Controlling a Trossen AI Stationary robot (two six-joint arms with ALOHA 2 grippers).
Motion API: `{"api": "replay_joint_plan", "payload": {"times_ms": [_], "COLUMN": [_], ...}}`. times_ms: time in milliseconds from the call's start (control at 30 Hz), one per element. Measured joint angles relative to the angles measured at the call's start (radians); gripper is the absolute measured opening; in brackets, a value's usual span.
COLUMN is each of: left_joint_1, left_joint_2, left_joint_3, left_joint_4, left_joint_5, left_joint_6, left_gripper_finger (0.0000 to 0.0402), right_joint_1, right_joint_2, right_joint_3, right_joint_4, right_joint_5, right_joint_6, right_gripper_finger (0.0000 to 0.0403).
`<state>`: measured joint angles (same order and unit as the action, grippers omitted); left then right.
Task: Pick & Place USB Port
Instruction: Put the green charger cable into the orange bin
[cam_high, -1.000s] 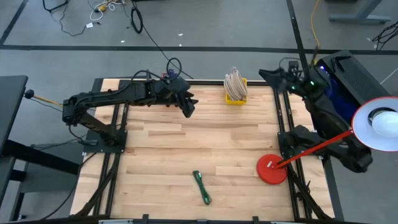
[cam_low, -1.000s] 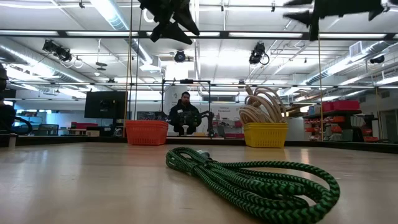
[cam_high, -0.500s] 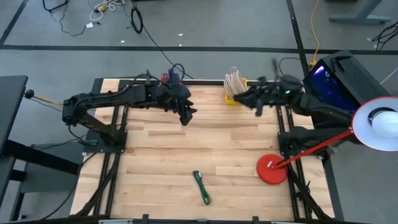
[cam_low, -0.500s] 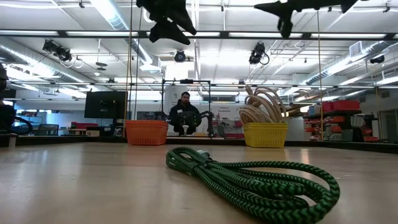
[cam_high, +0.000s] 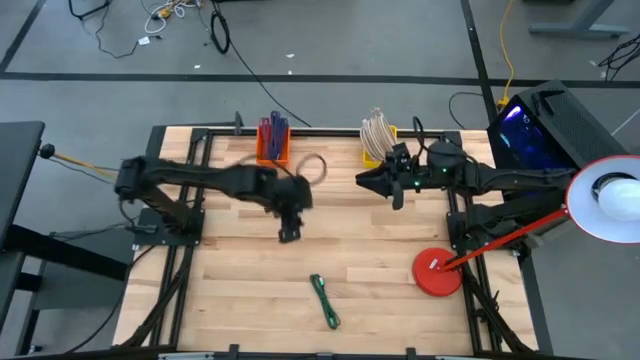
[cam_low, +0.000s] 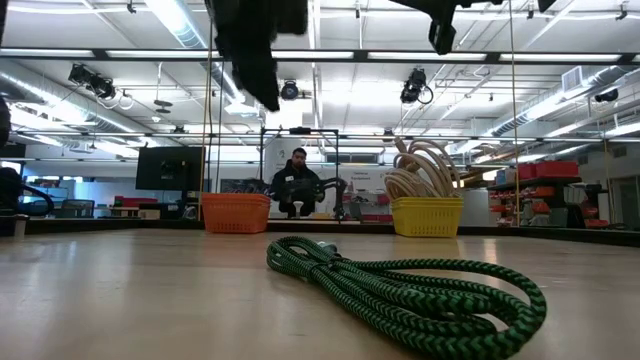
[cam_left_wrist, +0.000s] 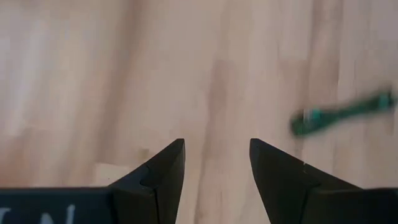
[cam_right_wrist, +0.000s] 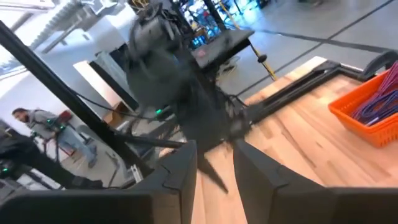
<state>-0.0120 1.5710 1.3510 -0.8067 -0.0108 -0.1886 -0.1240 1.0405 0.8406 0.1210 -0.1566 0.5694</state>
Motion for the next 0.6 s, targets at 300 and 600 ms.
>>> {"api": "replay_joint_plan", "payload": {"times_ms": [300,600], "left_joint_1": [-0.080,-0.145], "left_joint_2": [0.239,0.271], "left_joint_3": [-0.001,0.000], "left_joint_4": [0.015,0.172], "left_joint_5": [0.197,0.293], "left_joint_6": [0.260,0.579], "left_gripper_finger": [0.0186,0.0186], "right_joint_1": [0.033,0.046], "right_joint_2": [0.000,0.003], "right_joint_3": [0.000,0.000], "right_joint_4": [-0.030,-0.054], "right_joint_5": [0.074,0.123], "right_joint_6": [0.025,0.028], "right_gripper_finger": [0.0105,0.0105]}}
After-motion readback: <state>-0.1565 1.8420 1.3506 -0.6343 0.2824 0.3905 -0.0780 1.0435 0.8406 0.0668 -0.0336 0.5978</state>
